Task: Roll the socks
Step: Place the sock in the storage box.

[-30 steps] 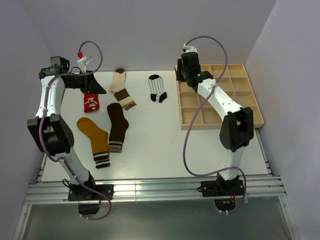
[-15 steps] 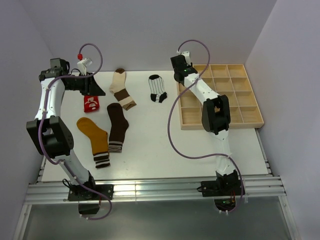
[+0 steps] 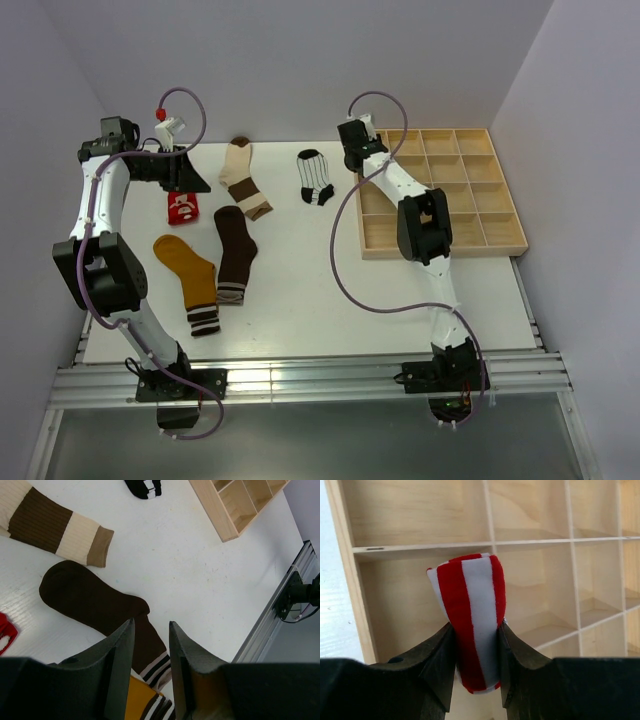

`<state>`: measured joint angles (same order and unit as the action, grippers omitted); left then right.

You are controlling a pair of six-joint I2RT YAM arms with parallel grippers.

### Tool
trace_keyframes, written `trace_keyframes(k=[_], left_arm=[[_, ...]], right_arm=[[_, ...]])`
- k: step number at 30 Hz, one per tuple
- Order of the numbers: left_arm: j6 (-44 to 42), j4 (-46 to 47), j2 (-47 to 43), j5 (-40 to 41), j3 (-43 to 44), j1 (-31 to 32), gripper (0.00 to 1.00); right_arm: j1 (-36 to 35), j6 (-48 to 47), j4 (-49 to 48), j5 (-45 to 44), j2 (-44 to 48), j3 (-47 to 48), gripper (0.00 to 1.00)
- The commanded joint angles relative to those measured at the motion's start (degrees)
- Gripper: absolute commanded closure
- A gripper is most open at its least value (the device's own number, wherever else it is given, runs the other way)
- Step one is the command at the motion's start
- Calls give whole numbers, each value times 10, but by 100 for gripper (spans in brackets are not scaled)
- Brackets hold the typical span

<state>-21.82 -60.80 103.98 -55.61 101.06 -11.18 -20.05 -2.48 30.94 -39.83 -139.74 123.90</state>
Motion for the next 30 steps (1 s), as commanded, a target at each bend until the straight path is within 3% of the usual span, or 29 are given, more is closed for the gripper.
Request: trace_keyframes(k=[1,12,30], left_arm=[[-16,-10,-10,-18,18,-3,61],[-34,-24,-10,-12,19,-3,62],[-52,-48,-4,-13,19,-3,62]], right_arm=[[5,-13,3,9,-16,51,100],[13,-27,47,91,-59,95,100],[20,-89,86,194,-79,86,100]])
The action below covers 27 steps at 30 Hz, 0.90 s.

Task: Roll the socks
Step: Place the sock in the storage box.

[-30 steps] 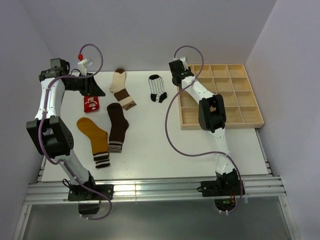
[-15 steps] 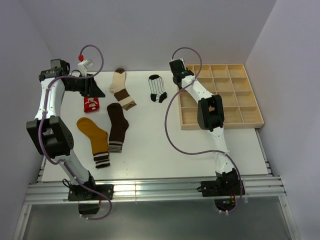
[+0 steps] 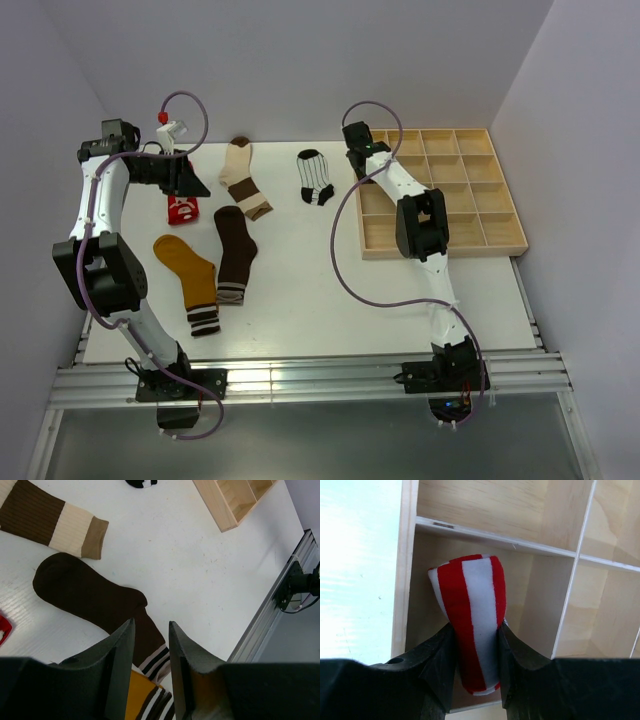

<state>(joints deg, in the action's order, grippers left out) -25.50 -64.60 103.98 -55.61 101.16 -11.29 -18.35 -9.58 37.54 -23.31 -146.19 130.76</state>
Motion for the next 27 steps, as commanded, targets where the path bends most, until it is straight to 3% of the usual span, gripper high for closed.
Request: trace_keyframes(k=[1,4,6,12,23,27], left_arm=[[-17,-10,-4,-13,16,-3,62],[-18,-10,-4,-12,15,-2,62],[-19,-10,-3,-12,14,-2,62],[-21,-11,5,-16,18,-2,62],[-24,-7,10,-14,13,-2,62],[-23,-6,14,-16,14,-2,61]], right_arm=[[3,-19,21,32,-15,17,100],[9,-16,18,42,-10,15,100],[11,-13,13,43,-7,8,94],[14,-5,-1,54,13,-14,63],[31,28,-17,128,56,-31,44],[37,45,-27,156,78,-41,42]])
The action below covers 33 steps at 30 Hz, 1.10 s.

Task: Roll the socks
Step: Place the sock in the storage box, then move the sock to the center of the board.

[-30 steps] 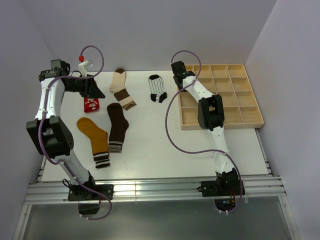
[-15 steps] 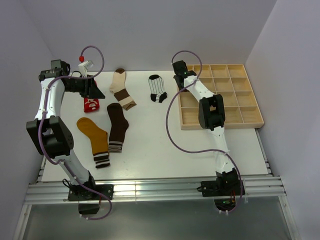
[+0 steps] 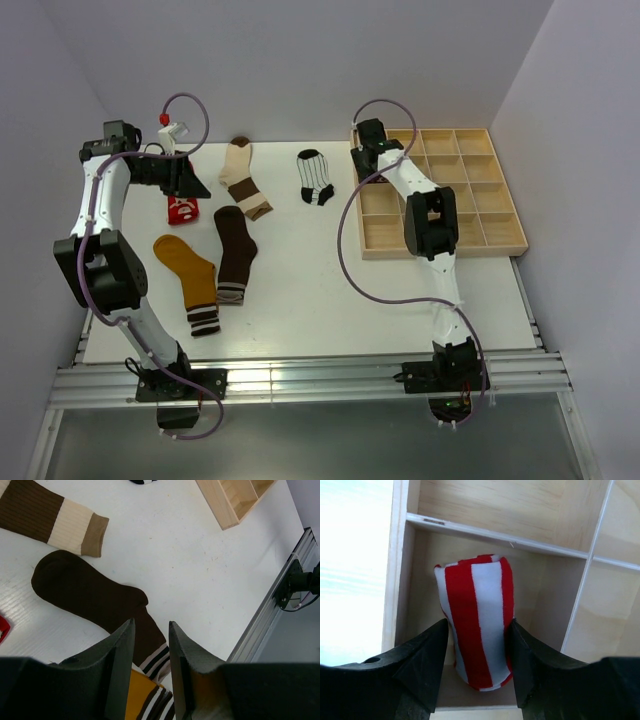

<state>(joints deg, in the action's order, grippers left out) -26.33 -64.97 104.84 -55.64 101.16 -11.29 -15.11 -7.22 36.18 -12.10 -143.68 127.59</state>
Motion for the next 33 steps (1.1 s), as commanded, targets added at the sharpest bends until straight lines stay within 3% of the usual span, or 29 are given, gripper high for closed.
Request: trace_keyframes(k=[1,19,27,33], left_arm=[[-14,-2,6,-16,14,-3,61],[-31,-14,29,-3,30,-3,60],[-98,-45,6,109,-3,10,59],[-131,-20,-26,221,-126,69,57]], right_arm=[[6,24,-16,48,55,-11,41],[18,54,-37,24,122,-23,33],[22,91,-49,12,193,-29,30],[22,124,-41,15,249,-37,30]])
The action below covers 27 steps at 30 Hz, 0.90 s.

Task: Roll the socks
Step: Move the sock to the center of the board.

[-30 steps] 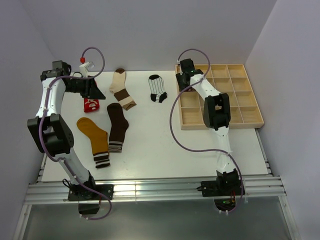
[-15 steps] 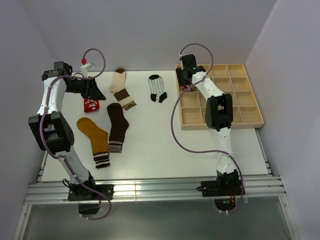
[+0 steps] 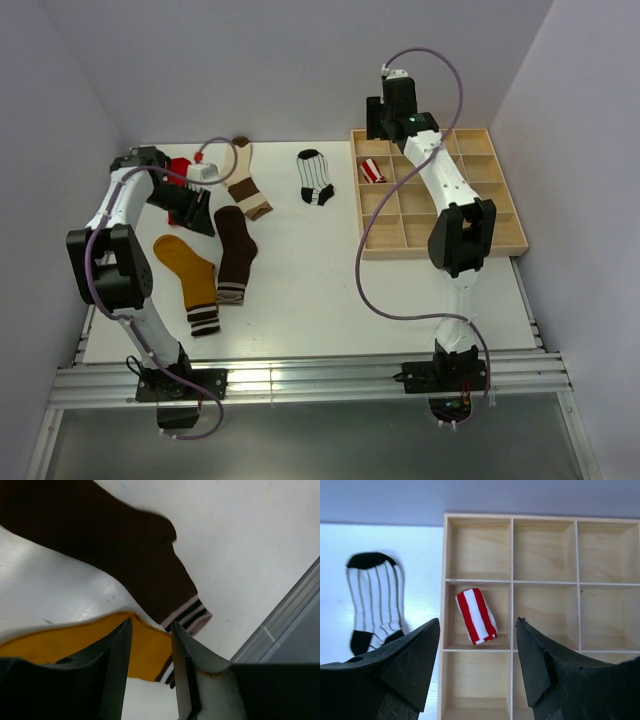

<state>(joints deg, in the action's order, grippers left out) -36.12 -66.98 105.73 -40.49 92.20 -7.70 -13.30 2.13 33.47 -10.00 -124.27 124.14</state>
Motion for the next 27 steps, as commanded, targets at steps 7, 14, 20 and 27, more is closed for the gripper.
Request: trace_keyframes(k=[7,14,20,27], left_arm=[[31,82,-18,139,-89,129,57],[112,161,31,240,-93,169,57],[134,185,68,303,-94,184,56],[159,200,91,354,-119,212,56]], right_arm=[[-1,81,-65,24,189,-170,32],[-14,103,-124,29,319,-327,34],[-30,108,-153,16,419,-431,34],[-43,111,-162,4,519,-515,34]])
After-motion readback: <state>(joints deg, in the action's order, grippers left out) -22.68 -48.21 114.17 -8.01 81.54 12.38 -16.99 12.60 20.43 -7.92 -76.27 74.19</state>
